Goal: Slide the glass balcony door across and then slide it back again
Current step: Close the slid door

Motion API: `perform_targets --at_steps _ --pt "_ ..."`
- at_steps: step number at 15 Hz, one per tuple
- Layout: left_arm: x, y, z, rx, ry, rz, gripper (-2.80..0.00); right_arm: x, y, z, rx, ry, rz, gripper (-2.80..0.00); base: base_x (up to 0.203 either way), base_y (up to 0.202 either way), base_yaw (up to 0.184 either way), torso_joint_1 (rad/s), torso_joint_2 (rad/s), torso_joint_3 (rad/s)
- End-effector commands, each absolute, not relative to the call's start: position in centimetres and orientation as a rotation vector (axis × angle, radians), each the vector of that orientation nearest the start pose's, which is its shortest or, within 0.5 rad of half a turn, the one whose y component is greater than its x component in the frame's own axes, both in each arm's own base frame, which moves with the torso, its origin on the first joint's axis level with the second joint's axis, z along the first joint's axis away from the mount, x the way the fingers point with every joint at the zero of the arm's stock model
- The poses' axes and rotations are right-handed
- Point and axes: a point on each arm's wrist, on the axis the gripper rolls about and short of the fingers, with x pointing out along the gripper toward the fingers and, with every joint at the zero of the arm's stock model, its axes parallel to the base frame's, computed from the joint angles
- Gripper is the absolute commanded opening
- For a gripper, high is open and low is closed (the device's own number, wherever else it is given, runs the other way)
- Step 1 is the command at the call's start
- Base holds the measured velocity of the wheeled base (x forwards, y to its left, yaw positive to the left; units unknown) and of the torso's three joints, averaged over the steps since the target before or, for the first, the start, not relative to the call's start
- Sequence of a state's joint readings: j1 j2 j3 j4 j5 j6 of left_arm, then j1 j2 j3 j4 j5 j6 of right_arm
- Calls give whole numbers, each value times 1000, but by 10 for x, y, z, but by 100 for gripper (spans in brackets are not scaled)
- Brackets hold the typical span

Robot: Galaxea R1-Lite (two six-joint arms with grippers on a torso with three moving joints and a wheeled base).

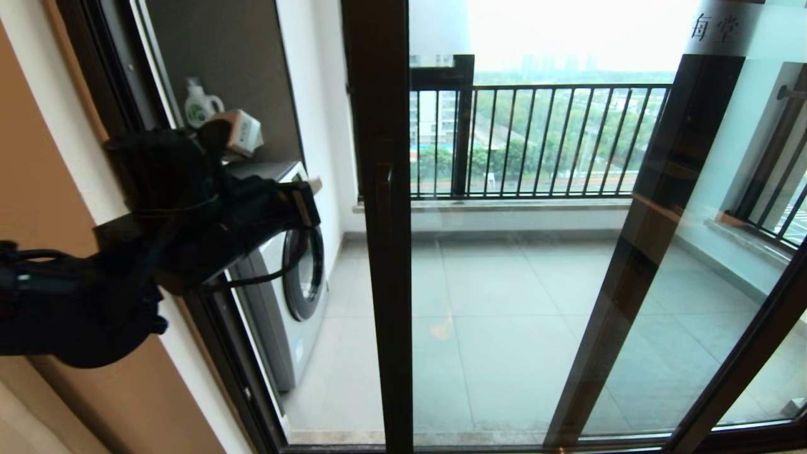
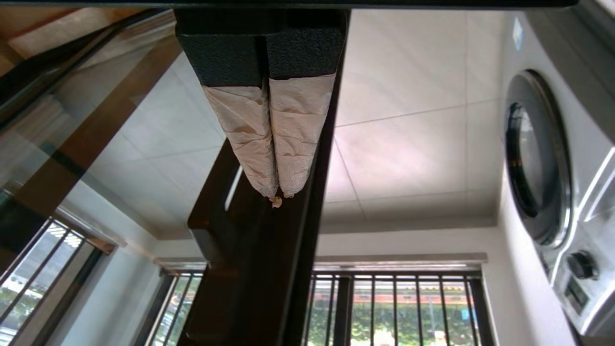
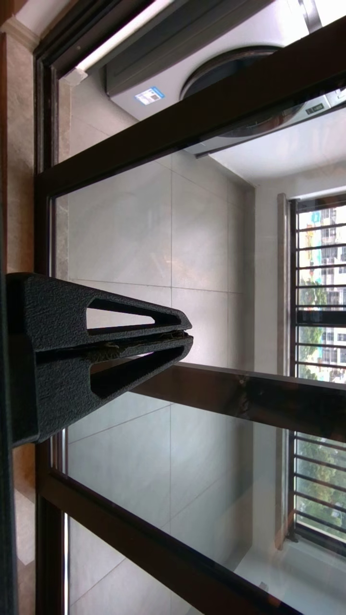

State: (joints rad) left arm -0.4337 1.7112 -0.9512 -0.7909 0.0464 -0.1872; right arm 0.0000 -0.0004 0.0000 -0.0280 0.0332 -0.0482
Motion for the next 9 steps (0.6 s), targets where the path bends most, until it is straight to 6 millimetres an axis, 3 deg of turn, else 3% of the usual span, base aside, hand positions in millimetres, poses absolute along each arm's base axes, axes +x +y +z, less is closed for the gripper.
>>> perform_targets --at_steps 1,4,7,9 --pt "313 -167 215 -186 48 -411 -280 -22 1 75 -49 -18 33 -280 0 0 0 0 0 0" --pt "301 -194 220 -179 61 -479 -280 -22 1 75 -49 -19 33 -280 0 0 0 0 0 0" --pt "307 -224 219 -165 46 -462 -280 -22 1 75 -49 -18 33 -280 0 0 0 0 0 0" --pt "299 -237 220 -156 49 -476 -280 -22 1 75 -49 -16 33 -280 0 0 0 0 0 0"
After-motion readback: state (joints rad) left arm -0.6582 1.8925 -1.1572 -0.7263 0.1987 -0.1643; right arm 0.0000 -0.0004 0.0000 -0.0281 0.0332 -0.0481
